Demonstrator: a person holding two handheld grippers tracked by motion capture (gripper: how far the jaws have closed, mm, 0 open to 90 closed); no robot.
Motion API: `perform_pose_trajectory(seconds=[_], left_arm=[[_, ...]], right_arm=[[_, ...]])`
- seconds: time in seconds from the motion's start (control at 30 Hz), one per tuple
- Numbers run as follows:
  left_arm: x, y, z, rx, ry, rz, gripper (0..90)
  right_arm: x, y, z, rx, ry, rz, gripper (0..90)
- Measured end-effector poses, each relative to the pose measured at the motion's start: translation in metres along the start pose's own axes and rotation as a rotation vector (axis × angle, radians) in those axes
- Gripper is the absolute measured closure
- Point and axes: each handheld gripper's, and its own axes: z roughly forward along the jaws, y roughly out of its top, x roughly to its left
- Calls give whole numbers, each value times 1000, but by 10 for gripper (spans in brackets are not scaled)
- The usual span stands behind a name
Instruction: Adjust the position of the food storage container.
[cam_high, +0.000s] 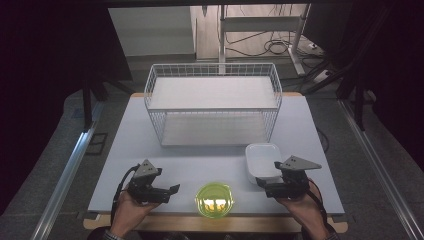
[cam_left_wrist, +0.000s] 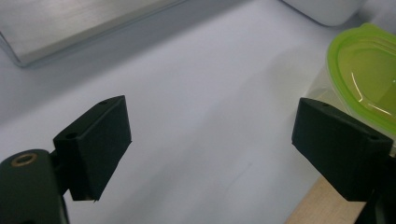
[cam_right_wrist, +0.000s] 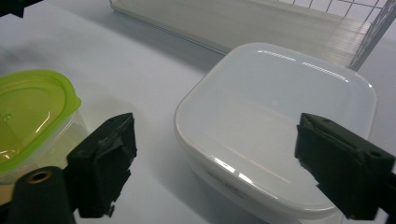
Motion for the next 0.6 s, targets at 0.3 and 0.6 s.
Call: perform_pose_trajectory(seconds=[0.3,0.6], left_arm=[[-3,1,-2,-11,-11,18,167],[-6,0,-1,-13,-20,36,259]], right_arm=[[4,-3,8,42,7,-13,188],[5,-3,9,48,-15,-43,211]])
